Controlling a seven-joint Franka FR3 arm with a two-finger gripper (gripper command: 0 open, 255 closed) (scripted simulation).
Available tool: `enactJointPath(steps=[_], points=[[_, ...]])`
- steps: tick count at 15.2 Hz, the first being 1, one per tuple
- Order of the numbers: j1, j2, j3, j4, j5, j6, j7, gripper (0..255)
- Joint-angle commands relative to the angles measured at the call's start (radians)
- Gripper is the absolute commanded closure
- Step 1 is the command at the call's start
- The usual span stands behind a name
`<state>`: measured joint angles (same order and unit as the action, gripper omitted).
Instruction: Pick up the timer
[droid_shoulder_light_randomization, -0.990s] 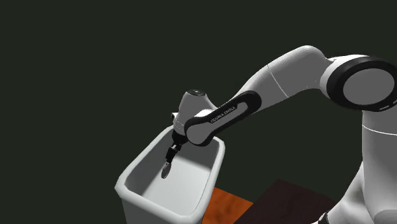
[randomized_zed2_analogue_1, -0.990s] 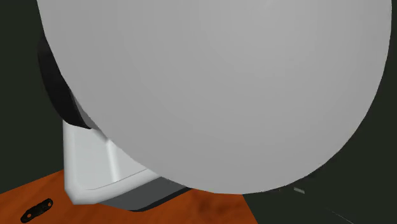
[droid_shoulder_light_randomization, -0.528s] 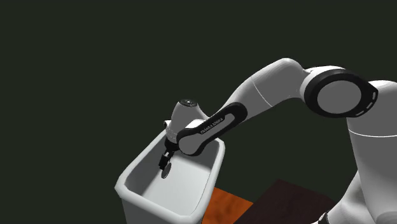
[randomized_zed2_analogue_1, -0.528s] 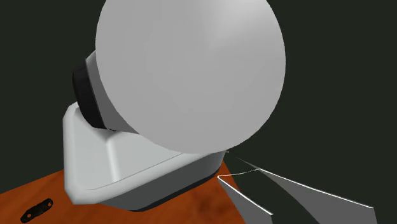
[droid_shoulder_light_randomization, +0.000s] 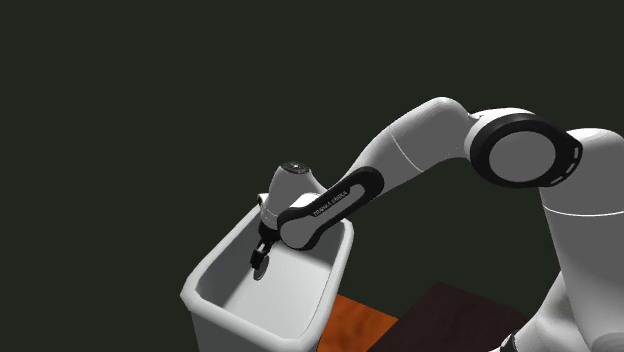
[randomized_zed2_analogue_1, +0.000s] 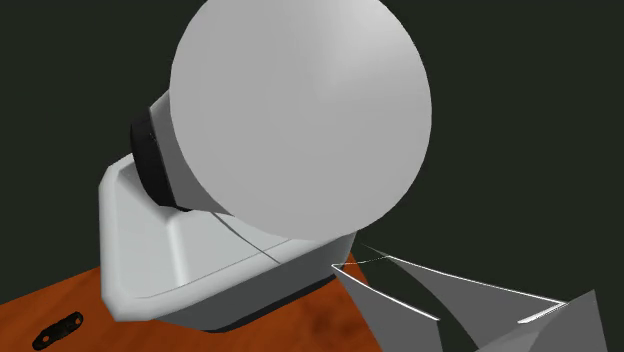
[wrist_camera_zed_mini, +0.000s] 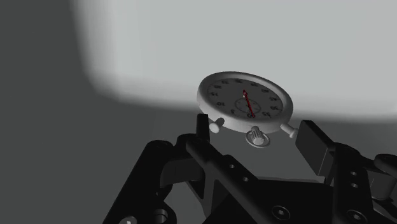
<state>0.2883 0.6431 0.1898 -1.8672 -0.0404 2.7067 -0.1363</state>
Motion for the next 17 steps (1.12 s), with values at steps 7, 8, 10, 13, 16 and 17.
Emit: enactJointPath(steps=[7,8,10,13,16,17], points=[[0.001,-0.006,0.000,0.001,0.001,-0.009,0.002,255],[-0.001,-0.017,0.002,-0.001,0.002,-0.018,0.001,255],[-0.004,-0.038,0.006,-0.004,0.005,-0.036,0.001,255],[-0.008,-0.069,0.011,-0.007,0.010,-0.063,0.000,255],[-0.012,-0.098,0.016,-0.008,0.015,-0.091,-0.001,255],[-0.013,-0.108,0.017,-0.008,0.017,-0.101,-0.001,255]])
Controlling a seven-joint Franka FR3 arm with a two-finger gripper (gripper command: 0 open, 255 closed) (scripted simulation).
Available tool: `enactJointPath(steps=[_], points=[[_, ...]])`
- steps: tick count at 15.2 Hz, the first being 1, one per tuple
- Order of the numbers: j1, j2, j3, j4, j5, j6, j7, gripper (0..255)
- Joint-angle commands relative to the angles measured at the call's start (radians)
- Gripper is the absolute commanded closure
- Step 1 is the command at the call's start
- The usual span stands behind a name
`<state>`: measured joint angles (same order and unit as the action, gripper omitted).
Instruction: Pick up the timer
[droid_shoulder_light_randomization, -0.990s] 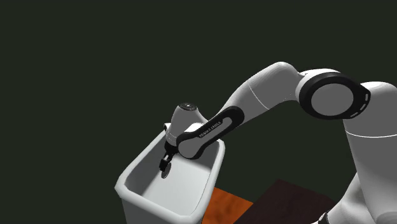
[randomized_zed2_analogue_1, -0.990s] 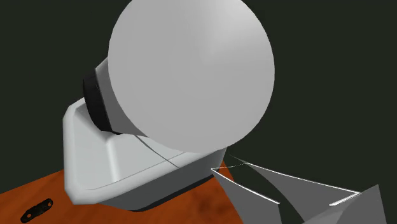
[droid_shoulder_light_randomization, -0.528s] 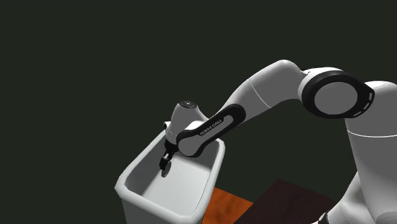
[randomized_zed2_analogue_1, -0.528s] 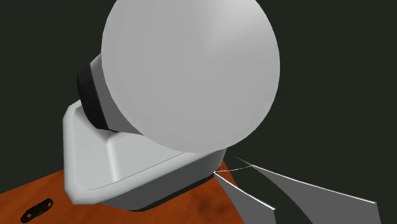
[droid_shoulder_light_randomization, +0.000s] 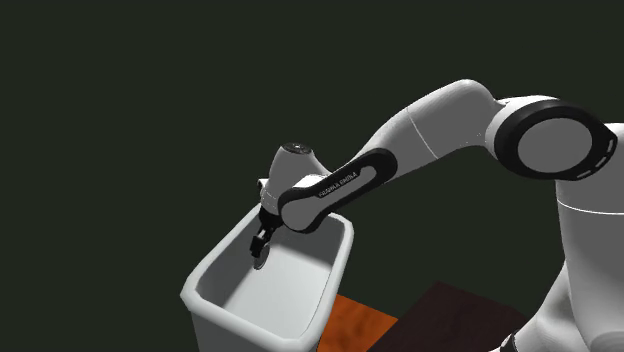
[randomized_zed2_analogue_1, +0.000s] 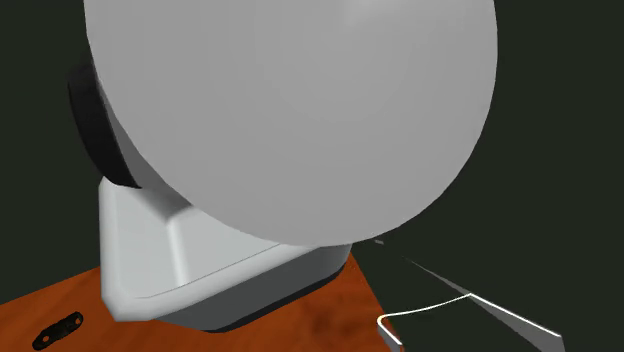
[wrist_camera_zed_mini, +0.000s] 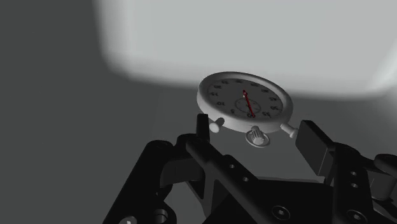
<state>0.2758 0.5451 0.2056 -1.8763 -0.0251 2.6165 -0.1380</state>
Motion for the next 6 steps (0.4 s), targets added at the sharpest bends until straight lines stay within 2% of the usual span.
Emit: enactJointPath(steps=[1,6], points=[[-0.002,-0.019,0.003,0.001,0.003,-0.020,0.000,255],[-0.006,-0.048,0.008,0.003,0.009,-0.051,-0.001,255]])
